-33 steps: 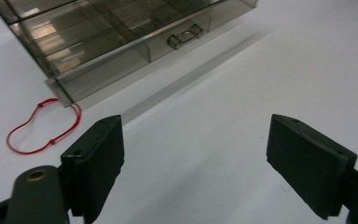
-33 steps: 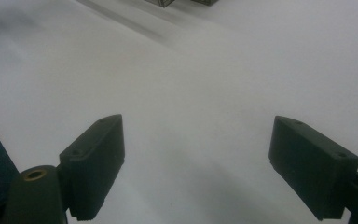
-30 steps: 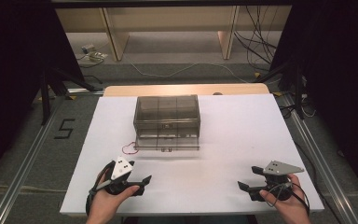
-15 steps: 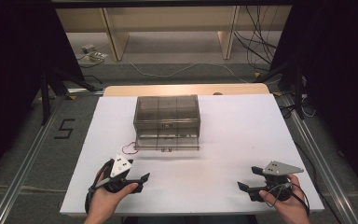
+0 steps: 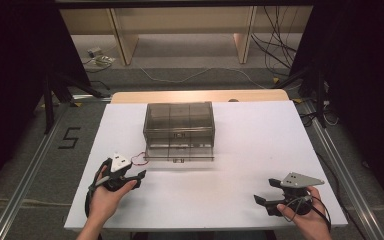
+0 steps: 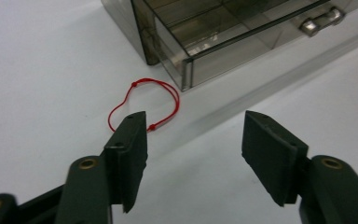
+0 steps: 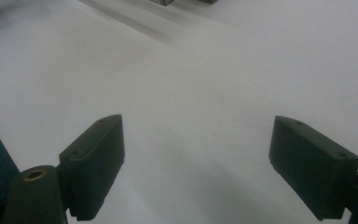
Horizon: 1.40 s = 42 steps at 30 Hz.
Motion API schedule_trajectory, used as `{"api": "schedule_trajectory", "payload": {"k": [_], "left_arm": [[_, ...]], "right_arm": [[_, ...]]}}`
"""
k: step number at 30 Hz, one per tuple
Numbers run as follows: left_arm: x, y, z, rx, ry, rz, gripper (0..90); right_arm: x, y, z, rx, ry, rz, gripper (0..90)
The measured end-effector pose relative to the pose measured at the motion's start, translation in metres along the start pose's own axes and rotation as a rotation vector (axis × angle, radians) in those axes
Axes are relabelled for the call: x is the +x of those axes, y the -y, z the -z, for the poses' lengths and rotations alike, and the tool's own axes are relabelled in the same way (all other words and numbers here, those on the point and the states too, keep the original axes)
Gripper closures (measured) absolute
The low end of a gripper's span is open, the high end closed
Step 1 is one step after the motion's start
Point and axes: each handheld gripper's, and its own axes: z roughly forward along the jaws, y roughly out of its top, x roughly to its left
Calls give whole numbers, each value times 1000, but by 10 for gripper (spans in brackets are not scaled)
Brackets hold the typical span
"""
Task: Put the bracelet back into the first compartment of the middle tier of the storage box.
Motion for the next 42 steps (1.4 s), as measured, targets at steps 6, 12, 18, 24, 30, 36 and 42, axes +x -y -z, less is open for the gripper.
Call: {"api": "schedule_trajectory", "payload": {"k": [6, 12, 18, 24, 30, 36, 42], "left_arm": [[13, -7, -22, 36, -11, -46, 530], [16, -9, -44, 101, -1, -123, 584], [24, -9, -49, 99, 30, -84, 629], [31, -6, -49, 93, 88, -15, 670], [31, -6, -49, 93, 86, 9, 722], [27, -7, -48, 105, 77, 11, 822], [24, -8, -48, 108, 73, 0, 874]], "right_arm": [[0, 0, -1, 3, 1, 2, 189], [-1, 0, 0, 4, 2, 0, 189], [-1, 1, 0, 5, 3, -4, 189], [-1, 1, 0, 5, 2, -2, 189], [-1, 1, 0, 1, 1, -3, 190], [-1, 1, 0, 0, 1, -2, 190], [-1, 1, 0, -1, 0, -2, 189]]}}
